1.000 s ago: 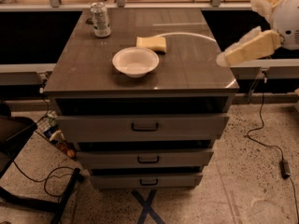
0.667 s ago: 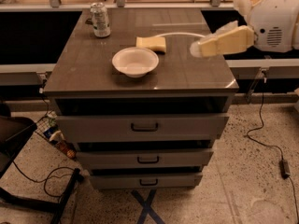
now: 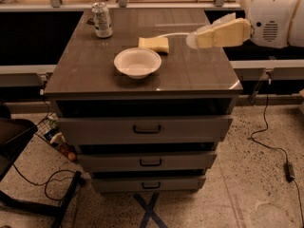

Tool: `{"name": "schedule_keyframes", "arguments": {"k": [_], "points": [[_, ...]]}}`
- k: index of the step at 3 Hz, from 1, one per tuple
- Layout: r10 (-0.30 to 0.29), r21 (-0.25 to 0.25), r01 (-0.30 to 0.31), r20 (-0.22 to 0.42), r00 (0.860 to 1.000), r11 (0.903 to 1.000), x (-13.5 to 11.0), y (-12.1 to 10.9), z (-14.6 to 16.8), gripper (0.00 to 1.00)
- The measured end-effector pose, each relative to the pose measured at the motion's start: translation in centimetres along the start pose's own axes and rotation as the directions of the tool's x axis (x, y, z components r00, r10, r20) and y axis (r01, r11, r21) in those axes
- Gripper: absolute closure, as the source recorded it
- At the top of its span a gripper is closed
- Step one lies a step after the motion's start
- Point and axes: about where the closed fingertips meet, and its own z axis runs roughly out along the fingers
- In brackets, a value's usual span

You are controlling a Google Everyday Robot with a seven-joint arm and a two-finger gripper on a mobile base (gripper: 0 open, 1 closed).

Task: Pick 7up can

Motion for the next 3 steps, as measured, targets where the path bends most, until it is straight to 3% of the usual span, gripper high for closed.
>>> {"name": "schedule_keyframes", "arguments": {"k": [1, 2, 3], "points": [[0.009, 0.046, -0.01, 0.016, 1.0, 0.9989, -0.7, -1.1, 3.6, 0.0], [0.038, 0.085, -0.046, 0.097, 0.995, 0.9953, -2.1, -3.6, 9.7, 0.0], [0.045, 0.112, -0.056, 0.101, 0.994, 0.9921, -2.7, -4.9, 15.0, 0.0]]}}
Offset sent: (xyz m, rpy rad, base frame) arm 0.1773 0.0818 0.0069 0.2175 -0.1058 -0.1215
